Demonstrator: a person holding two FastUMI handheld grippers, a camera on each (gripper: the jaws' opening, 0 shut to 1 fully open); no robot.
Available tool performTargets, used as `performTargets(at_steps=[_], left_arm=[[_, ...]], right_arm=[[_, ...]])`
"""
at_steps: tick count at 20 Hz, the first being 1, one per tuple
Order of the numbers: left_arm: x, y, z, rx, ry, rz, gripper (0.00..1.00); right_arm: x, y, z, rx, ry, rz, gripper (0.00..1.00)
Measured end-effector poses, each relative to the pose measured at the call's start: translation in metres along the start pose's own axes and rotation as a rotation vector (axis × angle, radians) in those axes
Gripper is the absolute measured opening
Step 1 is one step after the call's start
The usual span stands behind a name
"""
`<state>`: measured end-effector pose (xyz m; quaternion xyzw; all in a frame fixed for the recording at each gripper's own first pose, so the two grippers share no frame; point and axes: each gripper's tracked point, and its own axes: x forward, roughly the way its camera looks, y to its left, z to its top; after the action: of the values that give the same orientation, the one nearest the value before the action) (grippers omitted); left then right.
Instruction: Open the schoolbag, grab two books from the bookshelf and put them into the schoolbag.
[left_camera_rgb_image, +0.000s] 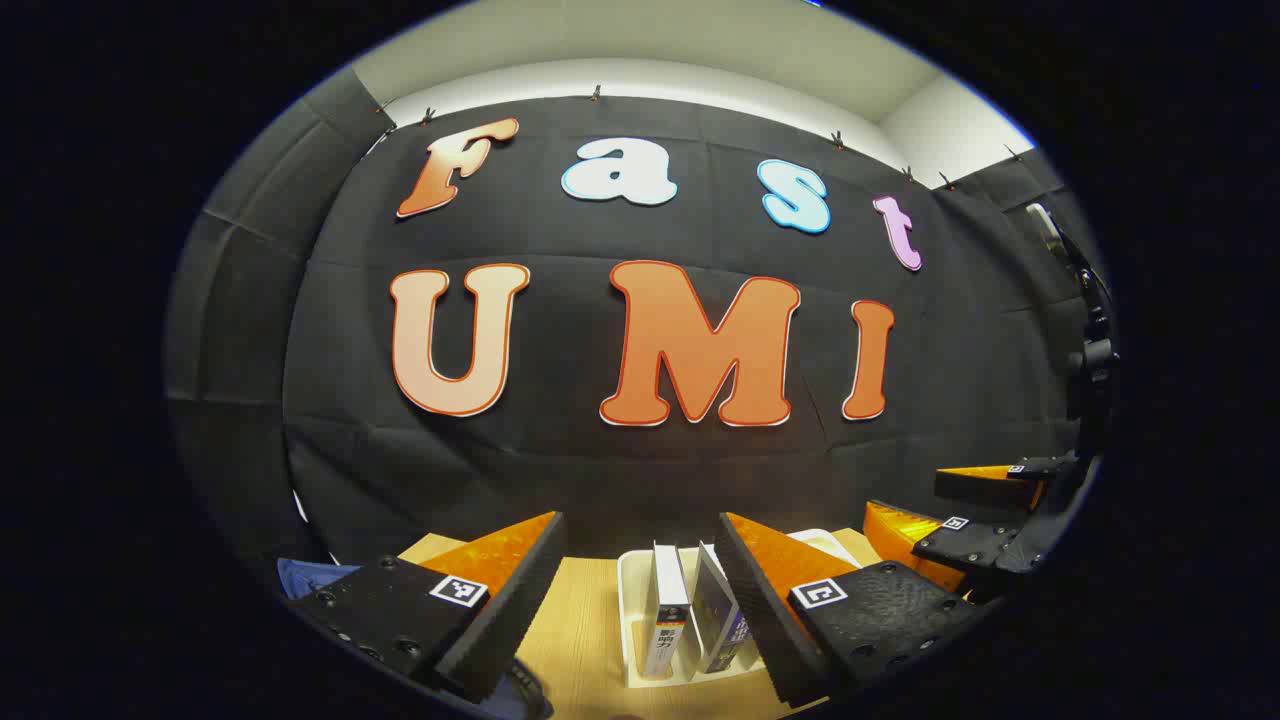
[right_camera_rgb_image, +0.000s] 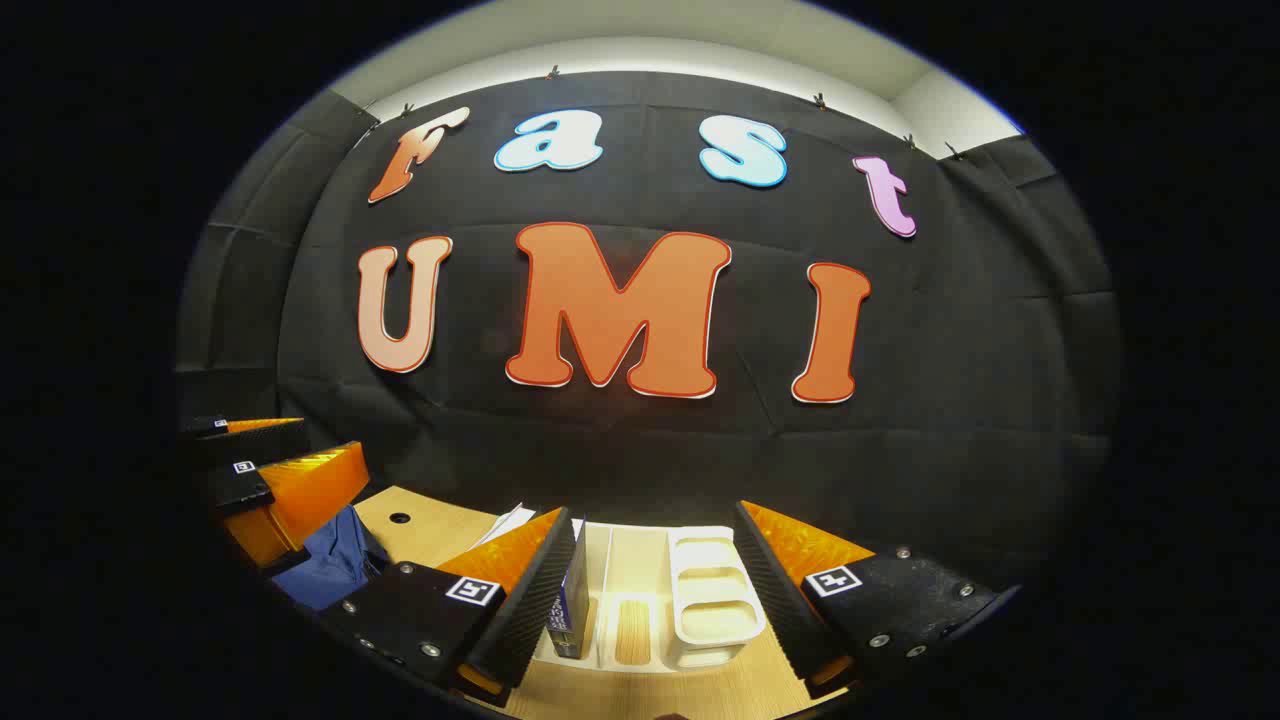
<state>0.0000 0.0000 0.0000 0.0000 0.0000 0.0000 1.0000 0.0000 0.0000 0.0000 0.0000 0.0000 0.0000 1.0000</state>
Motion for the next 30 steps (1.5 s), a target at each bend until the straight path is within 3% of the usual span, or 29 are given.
performTargets(at_steps=[30], left_arm=[[-0.007, -0.010, -0.008, 0.024, 0.025, -0.009, 0.94]], right_arm=[[-0.004, -0.004, -0.013, 0.017, 0.044, 0.010, 0.95]])
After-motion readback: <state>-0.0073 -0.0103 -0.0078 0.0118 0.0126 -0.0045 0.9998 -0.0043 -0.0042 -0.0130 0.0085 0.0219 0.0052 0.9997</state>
